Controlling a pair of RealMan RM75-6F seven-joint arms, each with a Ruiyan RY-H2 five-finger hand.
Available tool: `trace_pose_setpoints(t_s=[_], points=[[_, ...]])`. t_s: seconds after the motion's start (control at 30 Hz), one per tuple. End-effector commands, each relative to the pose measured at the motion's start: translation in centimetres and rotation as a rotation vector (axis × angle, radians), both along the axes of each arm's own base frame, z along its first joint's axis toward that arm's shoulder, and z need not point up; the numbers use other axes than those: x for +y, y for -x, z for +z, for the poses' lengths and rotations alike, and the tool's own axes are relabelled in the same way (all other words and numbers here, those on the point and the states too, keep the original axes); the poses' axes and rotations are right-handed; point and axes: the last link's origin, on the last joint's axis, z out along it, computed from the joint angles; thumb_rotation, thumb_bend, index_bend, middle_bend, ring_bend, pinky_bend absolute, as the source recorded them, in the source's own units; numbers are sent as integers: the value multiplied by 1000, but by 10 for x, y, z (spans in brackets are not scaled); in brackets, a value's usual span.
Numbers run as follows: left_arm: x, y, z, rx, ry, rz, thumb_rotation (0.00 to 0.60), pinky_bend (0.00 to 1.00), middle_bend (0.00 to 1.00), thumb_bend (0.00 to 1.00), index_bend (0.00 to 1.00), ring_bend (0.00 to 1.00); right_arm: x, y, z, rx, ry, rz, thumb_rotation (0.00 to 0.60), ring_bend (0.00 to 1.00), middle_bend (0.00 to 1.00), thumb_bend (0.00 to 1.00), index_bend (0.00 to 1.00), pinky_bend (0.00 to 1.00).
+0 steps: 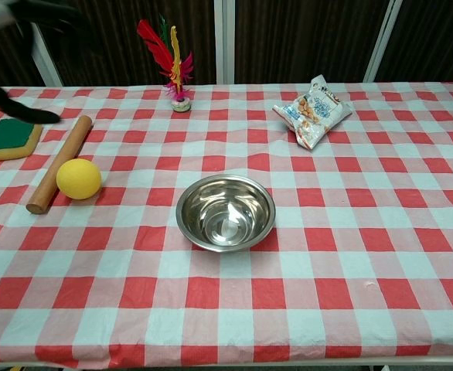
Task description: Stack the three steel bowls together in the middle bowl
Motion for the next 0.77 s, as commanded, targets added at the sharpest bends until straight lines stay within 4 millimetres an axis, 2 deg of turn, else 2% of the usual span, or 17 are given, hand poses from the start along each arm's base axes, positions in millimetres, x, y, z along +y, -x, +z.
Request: trace_pose_setpoints(t_s=[0.03, 0.13, 0.23, 0.43, 0.57, 0.77], points=[[-31, 59, 42, 34, -159, 220, 600, 451, 476, 110, 389, 384, 35, 29, -31, 81, -124, -20, 600, 49, 89, 0, 2, 69], [-46, 88, 44, 41, -182, 327, 600, 358, 396, 110, 373, 290, 61, 48, -49, 108, -158, -26, 600, 28, 65, 0, 0, 51], [-59, 109, 42, 0, -180, 408, 600, 316, 369, 111, 355, 264, 85, 63, -64, 110, -150, -4, 600, 12, 47, 0, 0, 46], [-74, 126, 42, -29, -193, 440, 600, 308, 361, 110, 351, 264, 115, 78, -86, 97, -182, 11, 600, 5, 40, 0, 0, 33], [-78, 128, 41, -46, -180, 449, 600, 308, 361, 110, 351, 264, 117, 78, -99, 86, -217, 14, 600, 4, 39, 0, 0, 33], [-79, 129, 40, -53, -169, 454, 600, 308, 361, 111, 351, 264, 107, 66, -109, 84, -238, 49, 600, 5, 39, 0, 0, 33]])
